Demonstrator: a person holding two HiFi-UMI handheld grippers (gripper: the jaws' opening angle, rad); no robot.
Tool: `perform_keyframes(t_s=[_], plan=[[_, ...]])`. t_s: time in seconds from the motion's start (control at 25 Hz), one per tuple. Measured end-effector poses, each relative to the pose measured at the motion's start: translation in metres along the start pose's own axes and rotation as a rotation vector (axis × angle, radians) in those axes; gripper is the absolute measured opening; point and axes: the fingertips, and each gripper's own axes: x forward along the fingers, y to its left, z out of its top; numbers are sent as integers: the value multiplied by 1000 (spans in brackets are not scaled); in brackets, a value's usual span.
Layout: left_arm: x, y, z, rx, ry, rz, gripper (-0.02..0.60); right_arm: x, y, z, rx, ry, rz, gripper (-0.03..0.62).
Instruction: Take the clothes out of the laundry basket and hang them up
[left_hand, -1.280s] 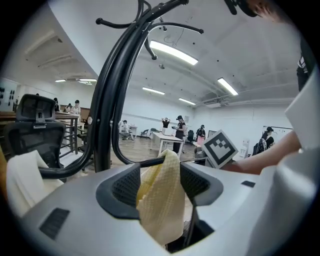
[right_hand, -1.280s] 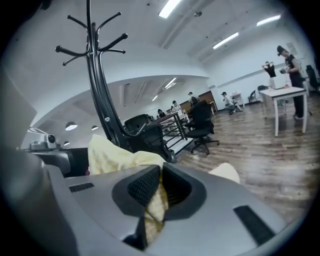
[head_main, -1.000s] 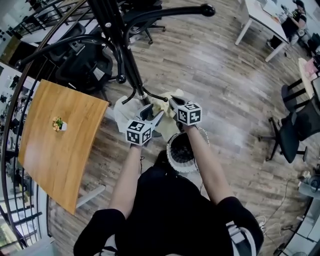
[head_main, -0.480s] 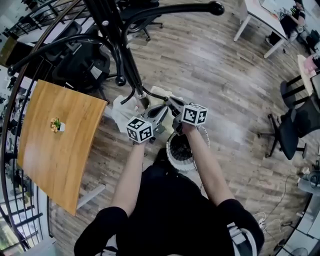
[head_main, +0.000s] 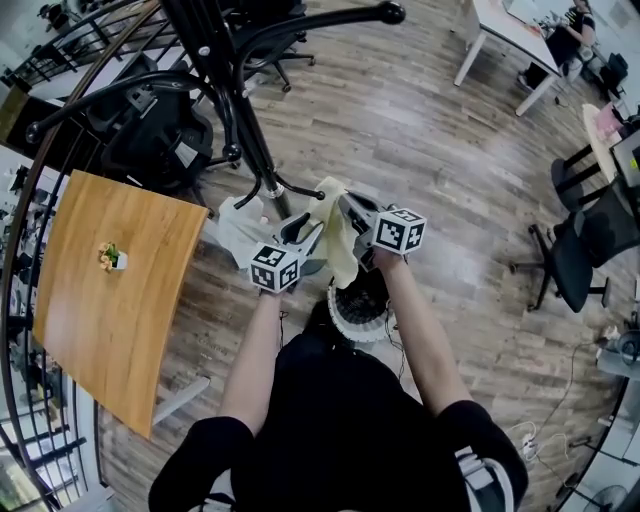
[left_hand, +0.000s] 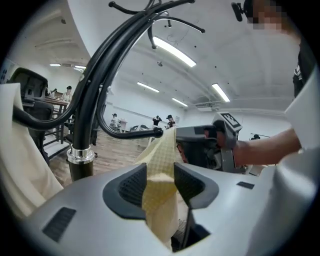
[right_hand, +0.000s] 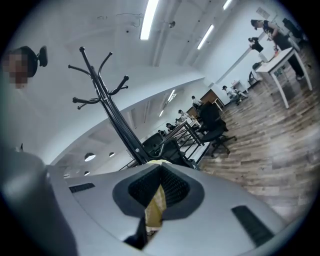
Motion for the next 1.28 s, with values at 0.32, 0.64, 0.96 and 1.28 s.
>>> perform_keyframes(t_s=[0.32, 0.64, 0.96, 1.28], plan=[[-5, -12, -22, 63, 86, 32, 245, -25, 33, 29, -40, -60, 54, 11], [-14, -3, -32, 100, 109, 157, 256, -57, 77, 70, -105, -151, 156, 11], [-25, 23, -4, 95, 44, 230, 276, -74, 112, 113, -150, -239, 237, 11], [-5, -24, 7, 26, 35, 4, 37, -82, 121, 138, -183, -268, 250, 11]])
